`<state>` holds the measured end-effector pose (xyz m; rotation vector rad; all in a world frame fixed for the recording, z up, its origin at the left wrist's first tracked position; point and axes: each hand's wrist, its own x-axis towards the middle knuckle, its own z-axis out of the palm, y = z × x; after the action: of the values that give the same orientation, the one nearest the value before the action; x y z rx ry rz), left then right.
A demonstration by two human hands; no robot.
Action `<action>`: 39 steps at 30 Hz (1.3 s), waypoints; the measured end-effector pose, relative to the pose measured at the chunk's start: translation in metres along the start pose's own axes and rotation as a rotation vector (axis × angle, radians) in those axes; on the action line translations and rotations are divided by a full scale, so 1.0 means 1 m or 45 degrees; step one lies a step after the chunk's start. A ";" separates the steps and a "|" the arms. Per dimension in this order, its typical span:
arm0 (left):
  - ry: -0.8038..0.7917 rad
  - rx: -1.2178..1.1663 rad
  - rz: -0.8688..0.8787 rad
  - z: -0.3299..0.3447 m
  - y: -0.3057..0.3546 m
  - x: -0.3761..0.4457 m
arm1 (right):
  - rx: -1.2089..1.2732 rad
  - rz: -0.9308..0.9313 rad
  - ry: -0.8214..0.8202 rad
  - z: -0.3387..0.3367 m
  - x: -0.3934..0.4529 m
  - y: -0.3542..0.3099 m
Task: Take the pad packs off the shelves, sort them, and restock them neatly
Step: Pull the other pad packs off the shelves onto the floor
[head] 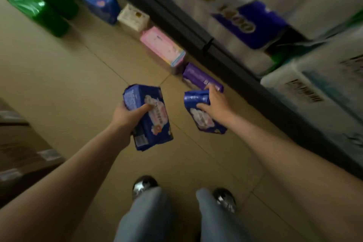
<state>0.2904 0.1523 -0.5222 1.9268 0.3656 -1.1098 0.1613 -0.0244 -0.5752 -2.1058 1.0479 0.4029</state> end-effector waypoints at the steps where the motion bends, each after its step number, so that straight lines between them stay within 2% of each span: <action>1: -0.007 -0.034 -0.026 0.002 -0.010 0.014 | -0.027 -0.008 -0.007 0.014 0.018 0.002; 5: -0.025 0.064 -0.039 0.009 -0.050 0.051 | -0.316 0.078 -0.068 0.062 0.059 0.038; 7: -0.026 0.194 -0.033 0.015 -0.067 0.065 | -0.441 0.211 -0.054 0.073 0.059 0.071; 11: -0.069 0.521 0.062 0.039 -0.077 0.083 | -0.412 0.538 0.166 0.057 0.053 0.129; 16: -0.274 0.879 0.321 0.086 -0.068 0.099 | -0.158 0.456 0.251 0.049 0.072 0.153; 19: -0.329 1.124 0.492 0.110 -0.061 0.101 | -0.235 0.392 0.371 0.045 0.054 0.168; 20: -0.352 1.185 0.526 0.118 -0.059 0.100 | -0.176 0.382 0.434 0.041 0.043 0.173; 21: -0.388 1.250 0.551 0.125 -0.058 0.098 | 0.025 0.372 0.456 0.037 0.031 0.173; 22: -0.432 1.336 0.564 0.133 -0.056 0.095 | 0.335 0.359 0.392 0.031 0.018 0.170; 23: -0.494 1.453 0.580 0.141 -0.054 0.091 | 0.671 0.335 0.238 0.026 0.005 0.165; 24: -0.574 1.595 0.609 0.150 -0.051 0.085 | 0.850 0.278 0.051 0.021 -0.009 0.157; 26: -0.756 1.822 0.685 0.168 -0.046 0.070 | 0.719 0.046 -0.264 0.021 -0.032 0.144; 27: -0.835 1.859 0.722 0.177 -0.044 0.062 | 0.636 -0.036 -0.298 0.026 -0.038 0.146; 29: -0.906 1.784 0.747 0.189 -0.047 0.052 | 0.590 -0.028 -0.237 0.034 -0.042 0.154; 31: -0.756 1.578 0.743 0.193 -0.049 0.049 | 0.638 0.096 -0.160 0.036 -0.044 0.164; 34: -0.379 1.213 0.678 0.190 -0.046 0.060 | 0.764 0.222 0.030 0.037 -0.048 0.185; 36: -0.291 1.104 0.543 0.186 -0.043 0.067 | 0.719 0.202 0.190 0.039 -0.051 0.195; 39: -0.251 1.181 0.513 0.181 -0.050 0.071 | 0.404 0.129 0.363 0.052 -0.045 0.203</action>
<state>0.1985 0.0274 -0.6490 2.4651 -0.7525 -1.2832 -0.0232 -0.0416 -0.6820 -1.8627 1.2927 -0.0208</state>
